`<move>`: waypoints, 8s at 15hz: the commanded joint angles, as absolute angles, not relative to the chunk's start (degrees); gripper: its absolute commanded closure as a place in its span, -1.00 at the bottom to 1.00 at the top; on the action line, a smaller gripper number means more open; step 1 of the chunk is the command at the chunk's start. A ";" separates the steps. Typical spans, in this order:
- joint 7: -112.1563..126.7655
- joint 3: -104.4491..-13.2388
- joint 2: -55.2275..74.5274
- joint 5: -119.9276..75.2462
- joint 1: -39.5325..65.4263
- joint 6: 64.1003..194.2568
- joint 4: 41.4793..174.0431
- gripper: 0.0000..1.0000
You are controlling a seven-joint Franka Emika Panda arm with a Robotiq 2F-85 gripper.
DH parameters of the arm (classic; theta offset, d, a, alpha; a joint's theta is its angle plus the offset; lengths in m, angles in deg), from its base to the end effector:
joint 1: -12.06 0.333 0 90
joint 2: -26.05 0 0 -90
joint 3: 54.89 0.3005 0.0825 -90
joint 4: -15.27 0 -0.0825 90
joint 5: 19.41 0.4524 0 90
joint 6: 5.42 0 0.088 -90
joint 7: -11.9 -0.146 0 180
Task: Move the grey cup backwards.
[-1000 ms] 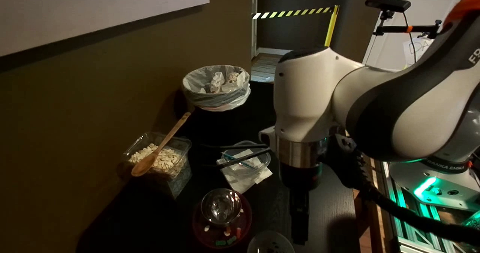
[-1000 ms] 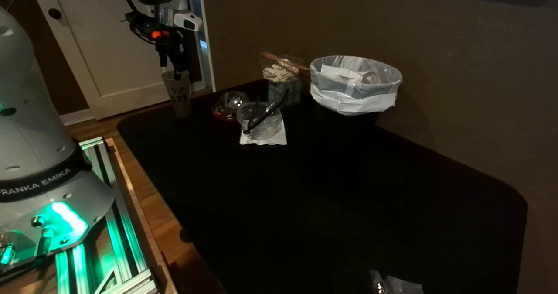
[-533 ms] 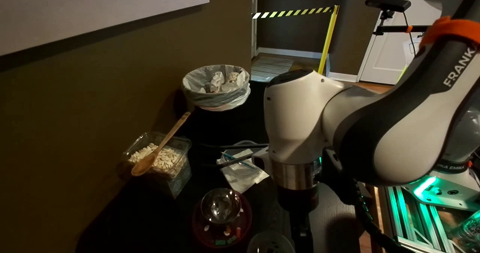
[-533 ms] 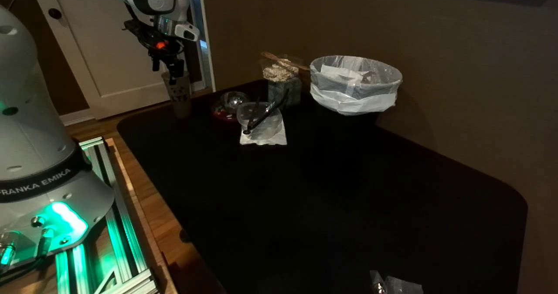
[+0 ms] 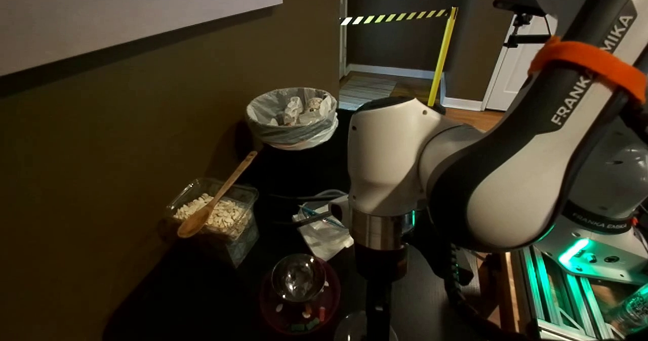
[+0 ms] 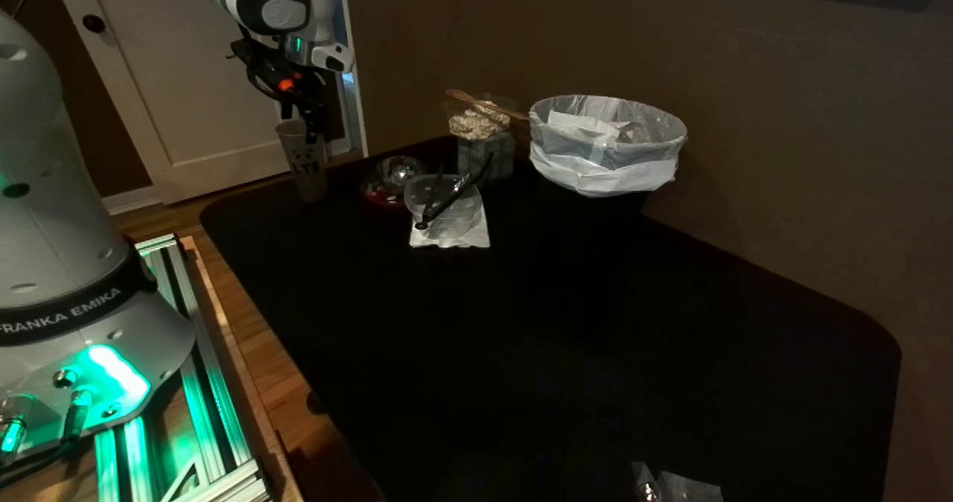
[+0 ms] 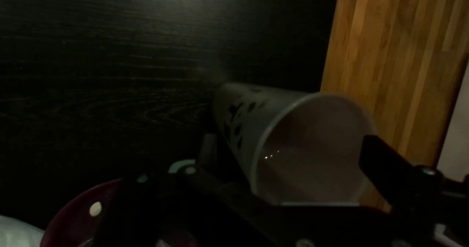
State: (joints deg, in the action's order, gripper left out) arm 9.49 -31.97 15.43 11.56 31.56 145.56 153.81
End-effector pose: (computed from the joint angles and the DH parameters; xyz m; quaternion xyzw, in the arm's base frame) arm 0.3888 0.3662 0.1314 -0.9796 -0.1076 0.0512 0.1620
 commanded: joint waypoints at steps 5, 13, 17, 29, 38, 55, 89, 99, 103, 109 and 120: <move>5.82 -32.51 11.97 7.70 32.14 147.66 152.80 -0.29; 2.89 -32.81 10.99 4.42 32.27 150.20 152.55 0.87; 0.77 -33.24 11.28 2.44 32.59 150.95 152.91 1.00; -2.92 -33.04 17.26 1.99 32.14 148.05 146.31 0.97; -9.59 -35.72 13.74 -3.53 33.30 151.25 140.76 0.97; -28.03 -47.24 -8.67 -21.70 40.46 139.41 108.33 0.89; -50.76 -52.89 -28.93 -15.97 39.29 129.61 81.50 0.97; -51.26 -52.80 -28.78 -15.94 38.57 129.53 82.67 0.97; -51.09 -52.52 -28.83 -15.76 38.52 128.51 82.25 0.97; -51.06 -51.82 -28.50 -16.23 38.83 126.25 81.12 0.97; -50.02 -51.28 -29.15 -15.48 38.52 123.82 79.74 0.97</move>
State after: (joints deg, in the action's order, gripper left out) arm -50.96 -52.01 -28.79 -16.09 39.10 125.08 80.98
